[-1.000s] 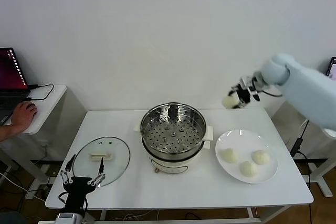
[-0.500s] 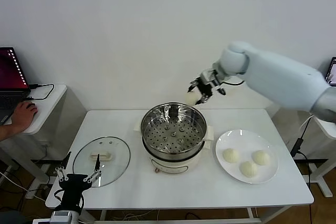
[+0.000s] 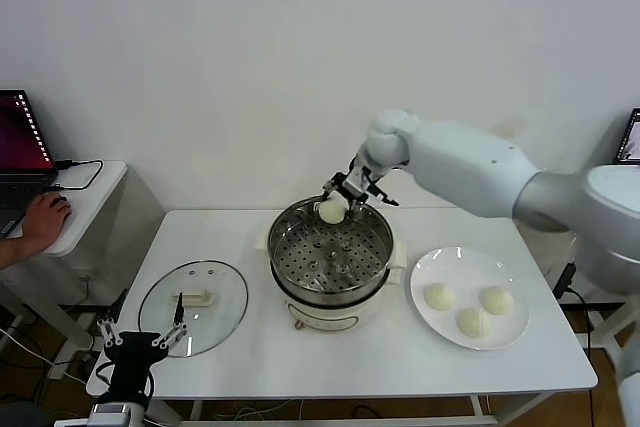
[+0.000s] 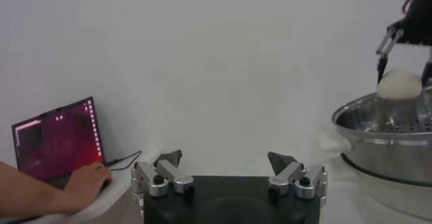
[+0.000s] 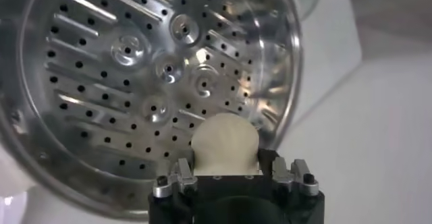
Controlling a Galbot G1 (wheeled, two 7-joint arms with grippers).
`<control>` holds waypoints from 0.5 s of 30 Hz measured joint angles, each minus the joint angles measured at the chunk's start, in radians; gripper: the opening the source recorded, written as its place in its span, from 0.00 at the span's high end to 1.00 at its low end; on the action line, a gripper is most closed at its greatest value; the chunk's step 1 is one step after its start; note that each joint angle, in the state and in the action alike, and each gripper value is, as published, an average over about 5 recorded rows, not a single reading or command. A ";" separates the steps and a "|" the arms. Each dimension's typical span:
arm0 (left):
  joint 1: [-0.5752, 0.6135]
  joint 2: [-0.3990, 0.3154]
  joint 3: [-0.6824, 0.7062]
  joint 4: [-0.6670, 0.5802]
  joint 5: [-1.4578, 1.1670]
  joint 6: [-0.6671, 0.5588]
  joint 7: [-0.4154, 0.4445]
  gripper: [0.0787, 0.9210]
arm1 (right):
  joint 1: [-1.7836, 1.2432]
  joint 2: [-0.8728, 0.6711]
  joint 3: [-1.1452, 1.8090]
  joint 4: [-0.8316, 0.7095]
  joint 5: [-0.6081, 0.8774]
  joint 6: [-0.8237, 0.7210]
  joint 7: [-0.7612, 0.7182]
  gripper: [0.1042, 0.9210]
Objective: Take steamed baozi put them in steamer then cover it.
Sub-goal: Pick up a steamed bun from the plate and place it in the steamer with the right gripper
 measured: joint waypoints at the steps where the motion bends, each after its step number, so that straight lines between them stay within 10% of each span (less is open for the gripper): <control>1: 0.000 0.000 0.000 -0.001 0.000 0.000 0.000 0.12 | -0.005 0.008 -0.001 -0.008 -0.014 0.012 0.005 0.41; 15: 0.001 -0.002 0.006 -0.006 0.001 0.000 0.001 0.12 | -0.058 0.064 0.006 -0.079 -0.149 0.117 0.057 0.33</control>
